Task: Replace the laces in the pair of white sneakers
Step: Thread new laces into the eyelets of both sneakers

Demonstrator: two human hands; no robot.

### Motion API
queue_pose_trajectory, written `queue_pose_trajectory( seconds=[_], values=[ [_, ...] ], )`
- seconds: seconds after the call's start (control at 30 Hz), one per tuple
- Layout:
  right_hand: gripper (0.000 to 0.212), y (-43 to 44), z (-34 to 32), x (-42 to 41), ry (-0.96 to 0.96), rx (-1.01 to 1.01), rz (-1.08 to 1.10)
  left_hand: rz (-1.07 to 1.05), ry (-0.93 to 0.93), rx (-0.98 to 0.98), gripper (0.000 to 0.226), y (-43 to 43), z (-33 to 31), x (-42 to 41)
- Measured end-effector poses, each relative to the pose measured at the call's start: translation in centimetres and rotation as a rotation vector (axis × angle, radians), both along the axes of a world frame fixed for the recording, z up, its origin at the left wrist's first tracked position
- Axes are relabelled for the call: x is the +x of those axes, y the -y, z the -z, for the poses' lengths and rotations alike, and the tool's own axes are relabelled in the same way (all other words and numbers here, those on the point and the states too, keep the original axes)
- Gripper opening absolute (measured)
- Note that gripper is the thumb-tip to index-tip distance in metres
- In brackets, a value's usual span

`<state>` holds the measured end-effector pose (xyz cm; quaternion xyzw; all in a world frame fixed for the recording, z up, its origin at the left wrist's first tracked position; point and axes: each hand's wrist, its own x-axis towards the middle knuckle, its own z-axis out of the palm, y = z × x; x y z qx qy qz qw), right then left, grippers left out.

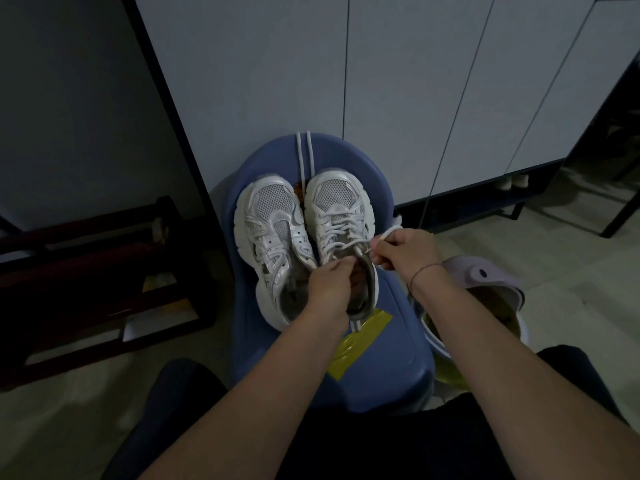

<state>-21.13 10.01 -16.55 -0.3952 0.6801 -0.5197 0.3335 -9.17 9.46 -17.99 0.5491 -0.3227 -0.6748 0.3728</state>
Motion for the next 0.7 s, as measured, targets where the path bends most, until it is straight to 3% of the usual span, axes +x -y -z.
queue_pose_trajectory(
  seconds=[0.1, 0.27, 0.37, 0.47, 0.7],
  values=[
    [0.023, 0.1, 0.0, 0.1, -0.069, -0.027, -0.031, -0.085, -0.162, 0.155, 0.025, 0.3, 0.7, -0.6],
    [0.017, 0.6, 0.7, 0.1, -0.142, -0.005, -0.074, -0.098, -0.211, 0.221, 0.040, 0.6, 0.7, -1.2],
    [0.012, 0.6, 0.5, -0.2, -0.065, 0.036, -0.082, -0.106, -0.271, 0.235, 0.030, 0.5, 0.4, -1.2],
    [0.021, 0.4, 0.0, -0.6, 0.110, 0.030, -0.083, -0.083, -0.330, 0.253, 0.018, 0.5, 0.3, -1.2],
    [0.024, 0.1, -0.1, -0.3, -0.009, 0.032, -0.132, -0.048, -0.315, 0.262, 0.027, 0.6, 0.1, -1.2]
  ],
)
